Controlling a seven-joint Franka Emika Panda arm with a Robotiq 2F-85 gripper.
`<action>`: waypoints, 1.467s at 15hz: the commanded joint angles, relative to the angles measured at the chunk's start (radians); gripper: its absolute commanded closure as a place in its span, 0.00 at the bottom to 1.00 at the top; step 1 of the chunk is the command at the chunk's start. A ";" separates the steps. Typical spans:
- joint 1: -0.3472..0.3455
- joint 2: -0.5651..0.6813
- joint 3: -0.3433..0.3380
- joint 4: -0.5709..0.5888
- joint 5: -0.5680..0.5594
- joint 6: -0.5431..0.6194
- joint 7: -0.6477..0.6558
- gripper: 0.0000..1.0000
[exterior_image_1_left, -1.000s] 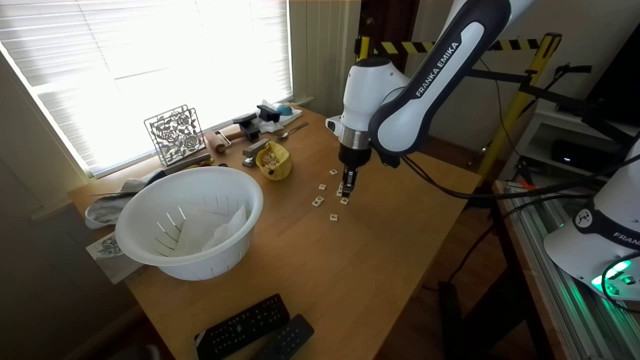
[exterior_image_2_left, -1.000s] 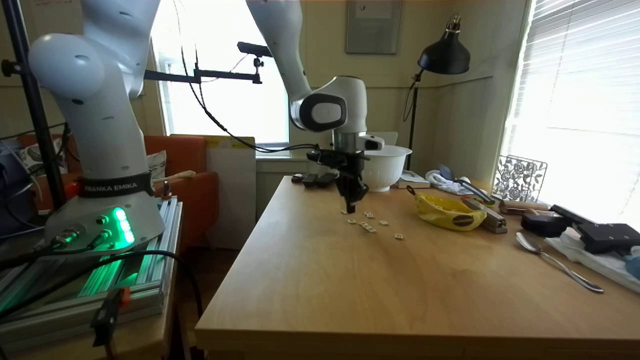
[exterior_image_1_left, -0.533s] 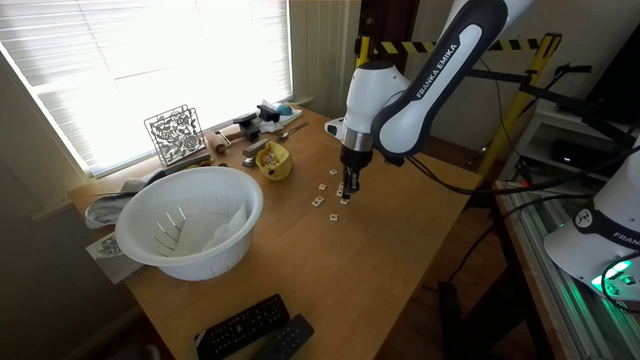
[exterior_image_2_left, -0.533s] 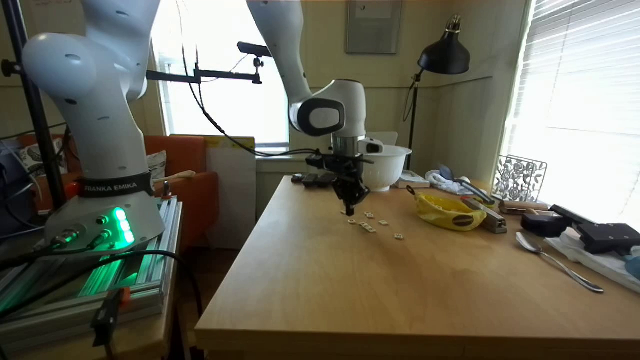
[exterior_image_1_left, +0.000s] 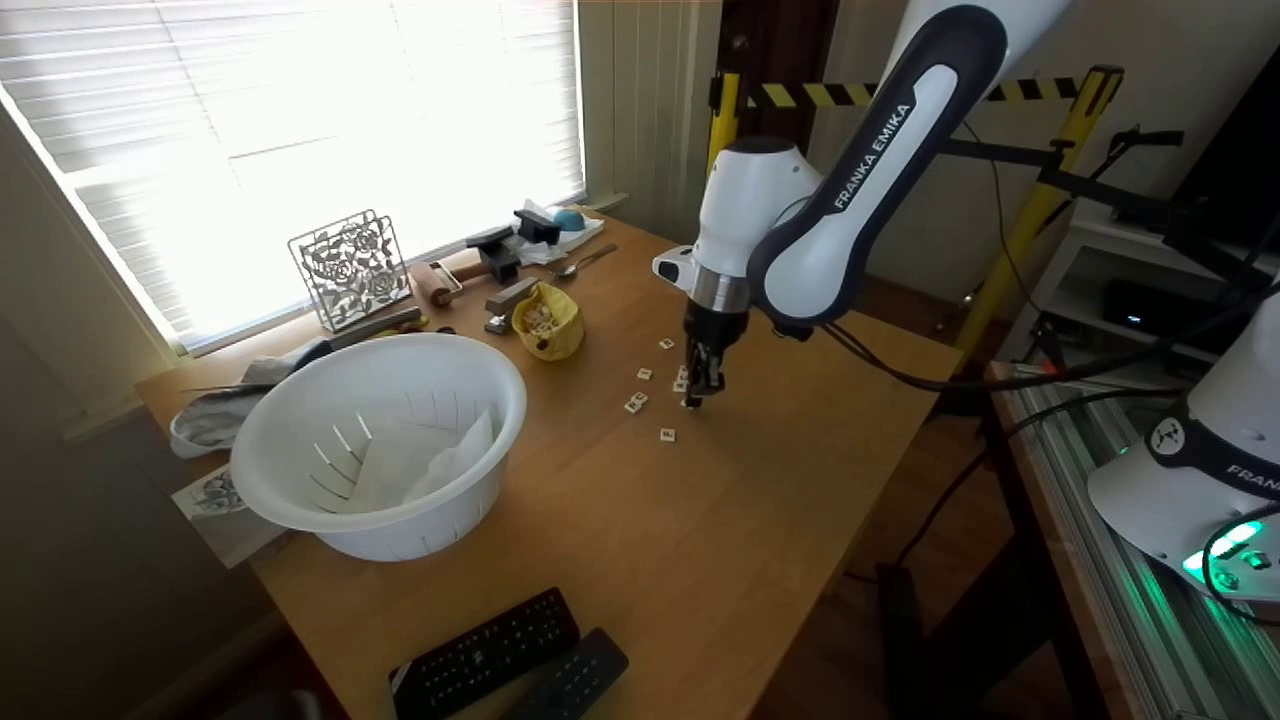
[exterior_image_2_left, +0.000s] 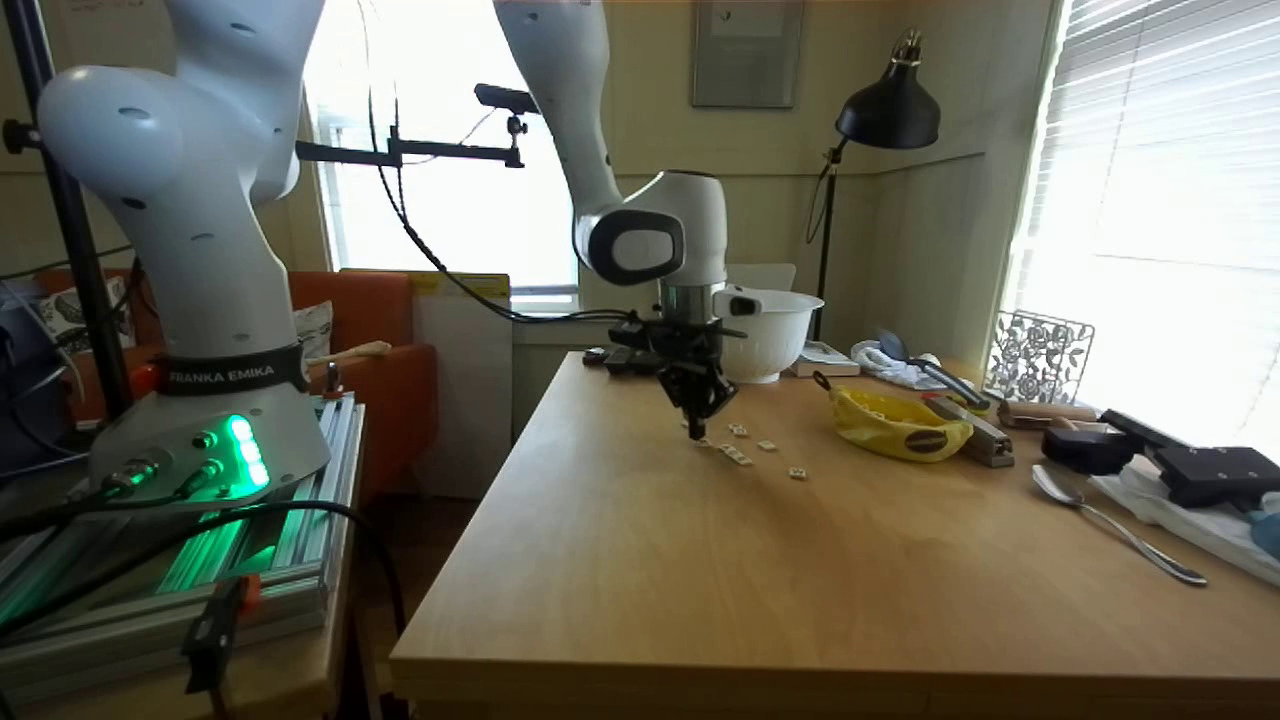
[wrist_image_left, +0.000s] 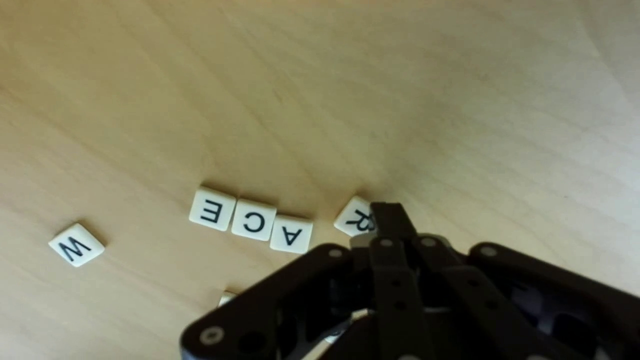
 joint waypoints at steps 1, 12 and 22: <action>-0.045 0.008 0.036 -0.006 -0.024 0.036 -0.022 1.00; -0.067 0.011 0.043 -0.006 -0.035 0.032 -0.072 1.00; -0.042 0.025 0.016 -0.006 -0.034 0.043 -0.036 1.00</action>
